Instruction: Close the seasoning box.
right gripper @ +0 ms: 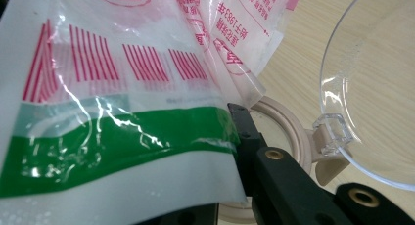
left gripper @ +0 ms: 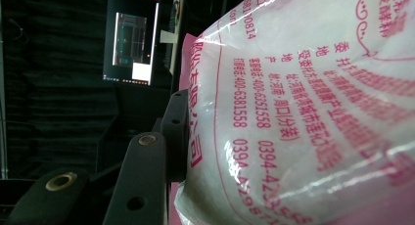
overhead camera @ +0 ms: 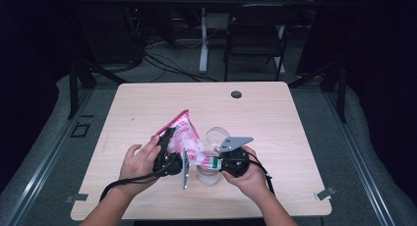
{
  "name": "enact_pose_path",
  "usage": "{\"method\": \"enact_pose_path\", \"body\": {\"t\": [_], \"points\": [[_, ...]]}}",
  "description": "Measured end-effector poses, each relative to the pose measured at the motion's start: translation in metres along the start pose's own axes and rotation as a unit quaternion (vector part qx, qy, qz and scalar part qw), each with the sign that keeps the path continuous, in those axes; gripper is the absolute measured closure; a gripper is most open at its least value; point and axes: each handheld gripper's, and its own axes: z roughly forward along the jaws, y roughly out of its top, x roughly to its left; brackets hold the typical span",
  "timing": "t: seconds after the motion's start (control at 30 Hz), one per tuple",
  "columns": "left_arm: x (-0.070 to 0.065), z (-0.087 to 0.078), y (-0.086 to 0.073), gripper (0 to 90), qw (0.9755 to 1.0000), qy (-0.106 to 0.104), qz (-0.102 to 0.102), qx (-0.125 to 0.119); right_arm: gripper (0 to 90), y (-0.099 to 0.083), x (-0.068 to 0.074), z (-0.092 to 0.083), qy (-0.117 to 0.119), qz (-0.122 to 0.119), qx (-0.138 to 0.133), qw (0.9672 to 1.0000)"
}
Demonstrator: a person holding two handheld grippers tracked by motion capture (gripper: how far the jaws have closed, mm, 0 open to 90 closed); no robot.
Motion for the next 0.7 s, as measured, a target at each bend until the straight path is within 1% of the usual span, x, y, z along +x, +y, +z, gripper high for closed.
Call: {"method": "enact_pose_path", "body": {"t": [0.23, 0.53, 0.63, 0.7], "points": [[0.0002, -0.0003, 0.0001, 62.1, 1.0000, 0.003, 0.000, -0.002, 90.0, 0.0000, 0.0003, 0.0000, -0.001, 0.000, -0.001, 1.0000], [-0.0004, -0.0014, 0.0004, 62.1, 1.0000, 0.005, 0.002, 0.001, 90.0, -0.0001, 0.0004, 0.0003, -0.002, -0.001, -0.002, 1.0000], [-0.0004, -0.0015, 0.0006, 62.0, 1.0000, 0.006, 0.004, 0.000, 90.0, -0.0001, 0.0003, 0.0002, -0.002, -0.001, -0.002, 1.0000], [0.0005, -0.0015, 0.0009, 62.0, 0.9999, 0.011, 0.008, -0.003, 90.0, -0.0001, 0.0005, 0.0004, -0.002, -0.001, -0.003, 1.0000]]}}
